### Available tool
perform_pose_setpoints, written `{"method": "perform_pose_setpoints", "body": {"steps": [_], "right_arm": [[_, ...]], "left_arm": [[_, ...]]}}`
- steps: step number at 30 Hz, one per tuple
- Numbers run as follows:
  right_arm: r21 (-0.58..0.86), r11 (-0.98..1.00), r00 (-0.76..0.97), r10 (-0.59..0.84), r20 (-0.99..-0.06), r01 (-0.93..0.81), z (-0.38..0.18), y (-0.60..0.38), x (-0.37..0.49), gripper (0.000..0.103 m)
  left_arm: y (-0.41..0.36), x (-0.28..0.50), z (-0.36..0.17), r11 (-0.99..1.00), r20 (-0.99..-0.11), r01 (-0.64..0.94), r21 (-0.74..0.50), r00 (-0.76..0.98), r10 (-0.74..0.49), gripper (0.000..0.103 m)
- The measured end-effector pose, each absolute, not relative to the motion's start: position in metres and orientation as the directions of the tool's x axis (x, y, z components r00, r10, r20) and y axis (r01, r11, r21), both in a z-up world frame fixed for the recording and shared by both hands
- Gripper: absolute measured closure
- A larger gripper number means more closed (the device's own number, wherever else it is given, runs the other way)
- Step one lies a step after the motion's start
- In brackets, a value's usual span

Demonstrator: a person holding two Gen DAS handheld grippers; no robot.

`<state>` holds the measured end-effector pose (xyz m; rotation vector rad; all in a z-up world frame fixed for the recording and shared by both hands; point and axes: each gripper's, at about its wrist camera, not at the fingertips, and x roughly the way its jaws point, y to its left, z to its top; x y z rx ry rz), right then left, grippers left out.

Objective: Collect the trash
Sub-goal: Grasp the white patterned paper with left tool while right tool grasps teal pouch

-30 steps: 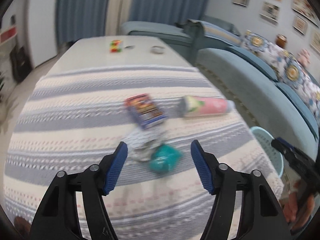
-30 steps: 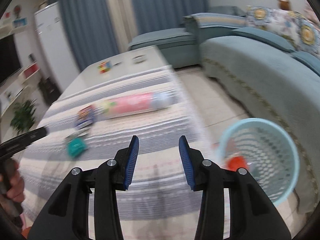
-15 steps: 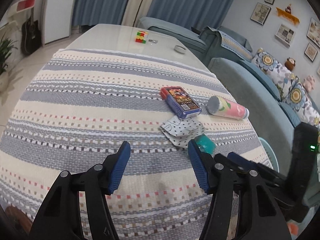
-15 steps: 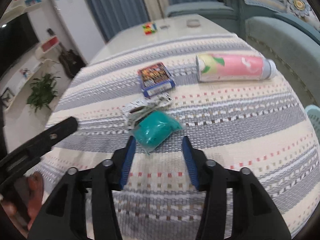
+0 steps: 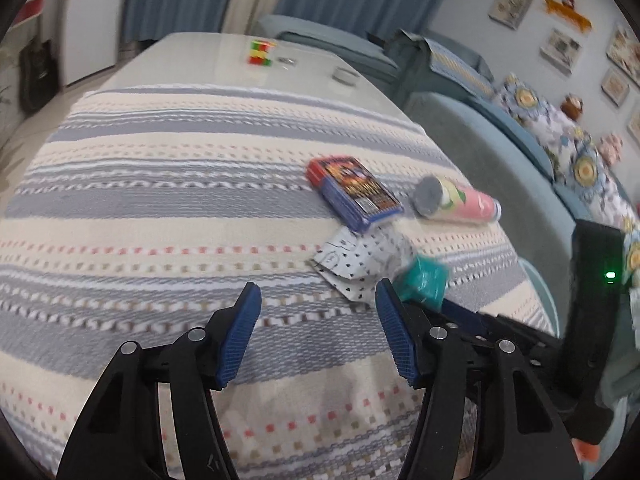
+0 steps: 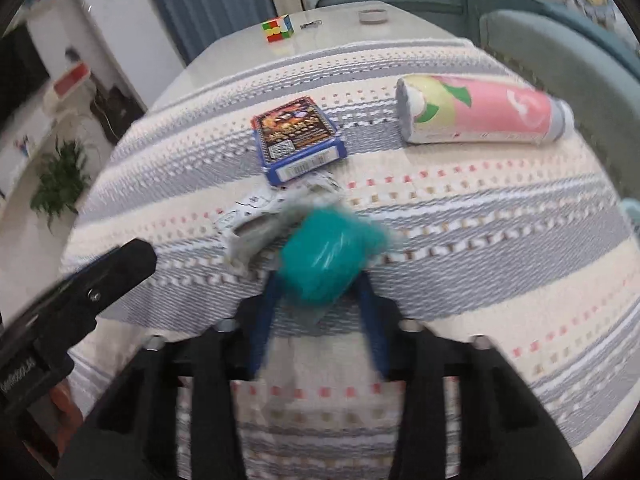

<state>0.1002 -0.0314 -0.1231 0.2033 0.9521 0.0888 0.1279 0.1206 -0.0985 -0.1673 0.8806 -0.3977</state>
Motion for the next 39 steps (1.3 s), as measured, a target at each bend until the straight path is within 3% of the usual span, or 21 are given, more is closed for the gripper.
{"method": "perform_pose_setpoints", "body": {"steps": [14,17,20,21,22,23,32,33,34,39], "right_arm": [[0.176,0.984,0.624,0.128,-0.771,0.016,-0.118,-0.113,0.072,0.083],[0.212,0.977,0.613,0.156,-0.775,0.019,-0.122,-0.124,0.072,0.082],[0.249,0.968,0.611,0.177,-0.772,0.035,-0.122,-0.133,0.072,0.069],[0.238,0.97,0.616,0.161,-0.771,0.044,-0.121,-0.134,0.072,0.058],[0.227,0.972,0.621,0.147,-0.77,0.052,-0.119,-0.133,0.071,0.052],[0.217,0.975,0.63,0.137,-0.765,0.053,-0.117,-0.133,0.071,0.047],[0.175,0.983,0.592,0.111,-0.798,0.052,-0.121,-0.104,0.097,0.047],[0.153,0.987,0.592,0.09,-0.801,0.057,-0.121,-0.101,0.099,0.054],[0.139,0.989,0.592,0.079,-0.802,0.056,-0.121,-0.1,0.1,0.067],[0.155,0.986,0.634,0.085,-0.768,0.055,-0.104,-0.112,0.089,0.069]], "left_arm": [[0.038,0.143,-0.124,0.907,-0.776,0.422,0.002,0.573,-0.265,0.046],[0.031,0.147,-0.13,0.911,-0.786,0.409,0.041,0.577,-0.224,0.055],[0.03,0.146,-0.129,0.91,-0.779,0.412,0.051,0.587,-0.223,0.076],[0.03,0.146,-0.128,0.91,-0.778,0.412,0.051,0.588,-0.222,0.08],[0.031,0.146,-0.128,0.91,-0.776,0.412,0.049,0.589,-0.225,0.091],[0.032,0.145,-0.127,0.907,-0.773,0.419,0.033,0.586,-0.242,0.095],[0.034,0.11,-0.108,0.885,-0.729,0.463,-0.051,0.588,-0.35,0.101],[0.034,0.106,-0.104,0.88,-0.723,0.47,-0.063,0.587,-0.365,0.101],[0.035,0.103,-0.1,0.877,-0.716,0.476,-0.07,0.587,-0.376,0.101],[0.033,0.095,-0.075,0.861,-0.68,0.499,-0.102,0.597,-0.426,0.101]]}}
